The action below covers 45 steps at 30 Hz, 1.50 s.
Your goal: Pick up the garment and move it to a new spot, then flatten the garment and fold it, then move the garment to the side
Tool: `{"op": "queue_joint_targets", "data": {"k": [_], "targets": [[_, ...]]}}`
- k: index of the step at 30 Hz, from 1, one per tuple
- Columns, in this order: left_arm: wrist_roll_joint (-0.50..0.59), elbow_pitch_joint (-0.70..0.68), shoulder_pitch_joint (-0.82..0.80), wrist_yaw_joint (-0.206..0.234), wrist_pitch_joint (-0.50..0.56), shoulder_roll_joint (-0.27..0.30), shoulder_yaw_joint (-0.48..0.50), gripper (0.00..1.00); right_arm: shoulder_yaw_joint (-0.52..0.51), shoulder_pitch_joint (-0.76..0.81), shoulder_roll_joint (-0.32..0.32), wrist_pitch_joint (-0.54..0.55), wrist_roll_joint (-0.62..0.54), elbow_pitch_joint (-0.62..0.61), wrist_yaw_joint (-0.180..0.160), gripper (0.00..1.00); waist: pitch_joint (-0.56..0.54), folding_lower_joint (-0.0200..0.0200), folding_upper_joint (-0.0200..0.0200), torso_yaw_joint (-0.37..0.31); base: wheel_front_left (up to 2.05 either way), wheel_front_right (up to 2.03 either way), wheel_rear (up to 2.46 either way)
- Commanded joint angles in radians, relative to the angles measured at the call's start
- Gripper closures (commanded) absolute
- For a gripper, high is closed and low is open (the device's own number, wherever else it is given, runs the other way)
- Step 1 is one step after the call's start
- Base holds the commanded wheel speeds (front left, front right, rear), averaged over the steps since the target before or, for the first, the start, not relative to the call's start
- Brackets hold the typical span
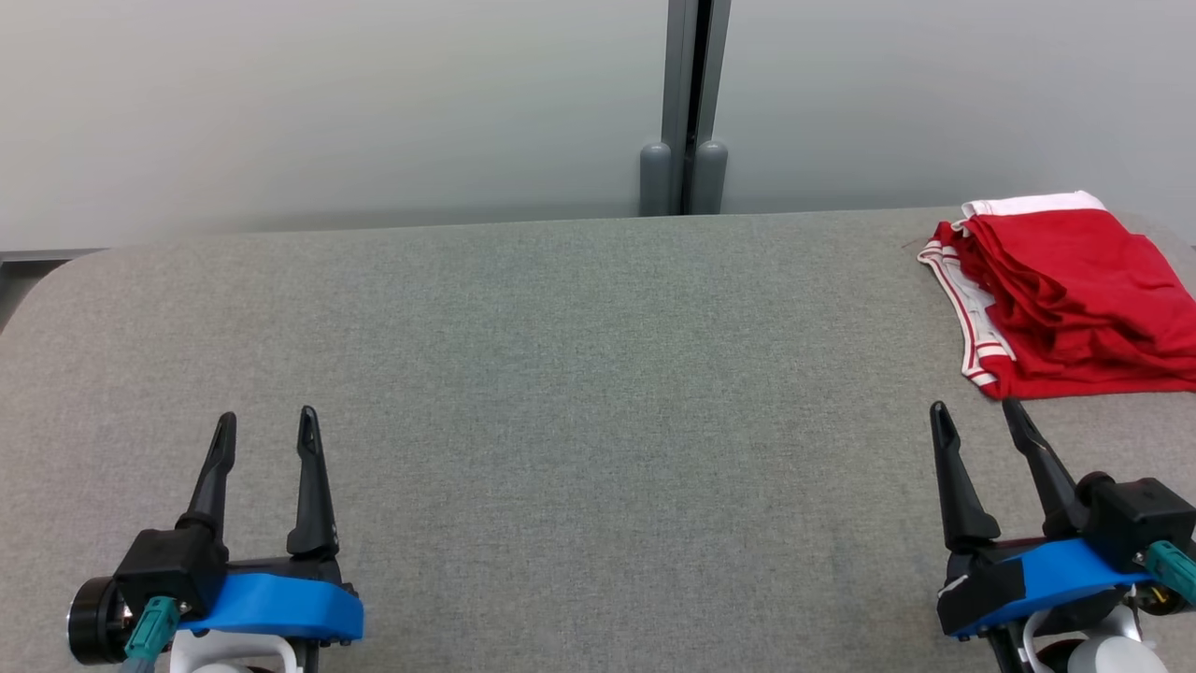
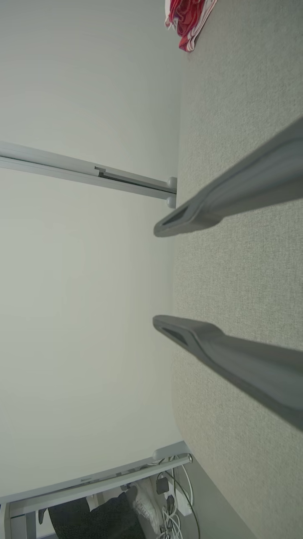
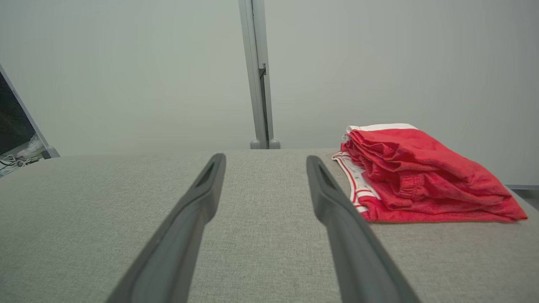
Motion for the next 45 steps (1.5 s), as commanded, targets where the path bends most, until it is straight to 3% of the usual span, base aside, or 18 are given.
{"op": "queue_joint_targets", "data": {"k": [1,13,14,18,45], "targets": [[-0.002,-0.005,0.006,0.002,0.002,0.008,-0.004,0.00,-0.003,0.012,0.003,0.002,-0.007,-0.007,0.000,0.00,0.001,0.0000,0.0000,0.000,0.00,0.00,0.00],[-0.007,-0.006,-0.004,0.019,0.002,0.012,-0.008,0.00,-0.009,0.004,0.004,0.005,0.005,0.000,0.000,0.00,0.013,0.0000,0.0000,0.001,0.00,0.00,0.00],[-0.002,-0.002,0.000,0.013,0.005,0.005,-0.009,1.00,-0.007,0.002,0.002,0.006,0.004,0.002,0.000,1.00,0.013,0.0000,0.0000,0.001,0.00,0.00,0.00],[-0.002,0.037,0.024,0.012,0.009,-0.012,-0.018,1.00,-0.005,0.010,0.005,0.010,0.005,0.043,0.000,1.00,0.013,0.0000,0.0000,0.001,0.00,0.00,0.00],[-0.466,0.070,-0.010,-0.046,0.116,-0.047,0.058,1.00,-0.022,-0.013,0.004,0.076,0.500,0.088,0.000,1.00,-0.001,0.0000,0.0000,0.002,0.00,0.00,0.00]]}}
